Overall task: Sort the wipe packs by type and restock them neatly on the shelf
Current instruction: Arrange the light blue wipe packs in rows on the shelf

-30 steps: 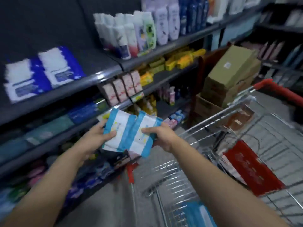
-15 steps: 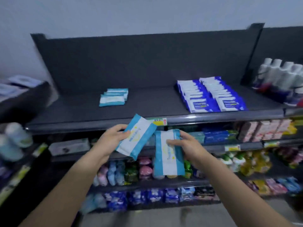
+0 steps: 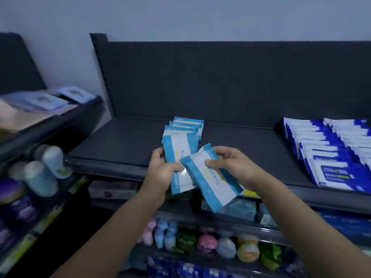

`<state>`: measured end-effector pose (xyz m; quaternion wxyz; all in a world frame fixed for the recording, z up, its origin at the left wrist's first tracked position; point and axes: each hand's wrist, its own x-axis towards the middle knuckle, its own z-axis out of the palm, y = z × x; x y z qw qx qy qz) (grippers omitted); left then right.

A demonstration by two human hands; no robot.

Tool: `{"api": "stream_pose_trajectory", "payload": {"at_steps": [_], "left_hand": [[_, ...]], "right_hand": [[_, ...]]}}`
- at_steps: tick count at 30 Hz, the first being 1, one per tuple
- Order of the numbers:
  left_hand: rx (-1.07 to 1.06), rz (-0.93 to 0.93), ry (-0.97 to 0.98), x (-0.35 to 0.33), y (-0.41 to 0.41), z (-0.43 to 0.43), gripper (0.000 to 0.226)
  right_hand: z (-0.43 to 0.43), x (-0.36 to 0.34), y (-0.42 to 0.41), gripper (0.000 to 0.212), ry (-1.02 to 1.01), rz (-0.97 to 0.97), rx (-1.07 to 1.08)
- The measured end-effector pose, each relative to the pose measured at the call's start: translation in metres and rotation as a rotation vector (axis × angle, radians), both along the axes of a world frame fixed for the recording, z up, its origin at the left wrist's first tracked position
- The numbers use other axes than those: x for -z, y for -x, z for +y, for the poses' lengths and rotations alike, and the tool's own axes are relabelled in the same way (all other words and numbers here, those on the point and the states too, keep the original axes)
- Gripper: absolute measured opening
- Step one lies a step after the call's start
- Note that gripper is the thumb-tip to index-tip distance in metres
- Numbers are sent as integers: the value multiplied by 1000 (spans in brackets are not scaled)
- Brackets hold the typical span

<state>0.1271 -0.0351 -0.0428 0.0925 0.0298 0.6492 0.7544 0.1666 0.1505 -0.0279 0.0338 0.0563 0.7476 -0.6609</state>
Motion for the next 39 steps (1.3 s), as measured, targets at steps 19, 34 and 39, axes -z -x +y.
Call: {"api": "stream_pose_trajectory", "payload": {"at_steps": [19, 34, 39], "left_hand": [[-84, -99, -4, -4, 191, 19, 14], [473, 8, -38, 13, 221, -24, 57], [356, 67, -124, -4, 228, -18, 43]], "right_hand": [[52, 9, 174, 23, -557, 84, 106], [-6, 16, 189, 29, -90, 85, 263], [-14, -4, 182, 31, -51, 11, 50]]}}
